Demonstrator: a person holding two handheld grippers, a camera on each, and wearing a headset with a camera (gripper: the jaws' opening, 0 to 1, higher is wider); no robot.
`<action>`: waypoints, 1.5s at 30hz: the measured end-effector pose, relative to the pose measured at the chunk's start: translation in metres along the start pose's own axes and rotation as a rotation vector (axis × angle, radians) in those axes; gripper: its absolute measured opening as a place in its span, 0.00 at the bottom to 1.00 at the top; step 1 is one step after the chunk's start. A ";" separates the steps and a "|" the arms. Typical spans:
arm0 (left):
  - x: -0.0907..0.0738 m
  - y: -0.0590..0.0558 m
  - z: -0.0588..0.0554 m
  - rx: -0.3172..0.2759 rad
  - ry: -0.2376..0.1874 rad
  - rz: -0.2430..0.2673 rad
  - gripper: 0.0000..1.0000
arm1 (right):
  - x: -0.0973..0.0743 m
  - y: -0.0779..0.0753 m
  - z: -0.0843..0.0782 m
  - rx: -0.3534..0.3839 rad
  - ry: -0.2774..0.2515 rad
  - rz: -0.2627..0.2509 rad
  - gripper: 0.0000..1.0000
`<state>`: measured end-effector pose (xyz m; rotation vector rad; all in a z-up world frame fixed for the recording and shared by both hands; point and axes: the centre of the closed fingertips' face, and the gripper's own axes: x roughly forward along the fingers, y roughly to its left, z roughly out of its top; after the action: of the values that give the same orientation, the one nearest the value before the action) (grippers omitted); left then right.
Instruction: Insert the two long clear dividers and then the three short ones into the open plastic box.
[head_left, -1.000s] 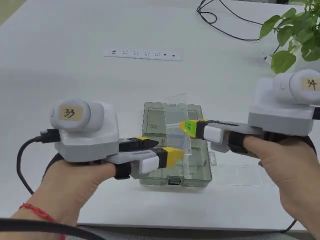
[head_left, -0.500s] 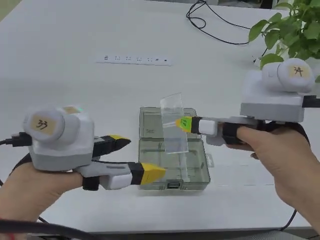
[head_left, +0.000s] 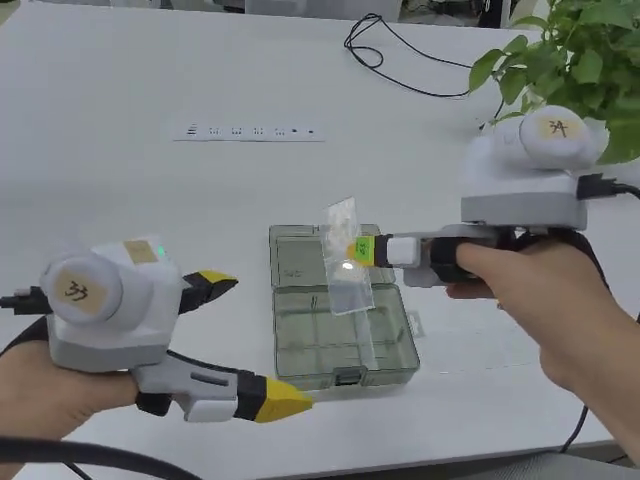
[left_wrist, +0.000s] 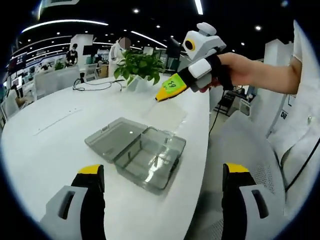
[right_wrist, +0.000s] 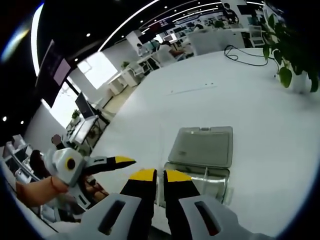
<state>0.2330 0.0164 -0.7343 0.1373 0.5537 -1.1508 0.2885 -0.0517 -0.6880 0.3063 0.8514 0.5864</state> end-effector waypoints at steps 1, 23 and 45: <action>0.000 0.000 -0.001 0.010 0.001 -0.002 1.00 | 0.001 -0.001 -0.003 0.009 0.019 -0.013 0.07; -0.003 0.007 -0.025 0.023 -0.007 -0.077 1.00 | 0.042 -0.026 -0.046 0.137 0.237 -0.256 0.07; -0.002 0.012 -0.024 -0.012 -0.048 -0.088 0.99 | 0.059 -0.039 -0.069 0.160 0.312 -0.315 0.07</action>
<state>0.2347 0.0320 -0.7563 0.0749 0.5284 -1.2333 0.2793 -0.0459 -0.7859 0.2216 1.2242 0.2747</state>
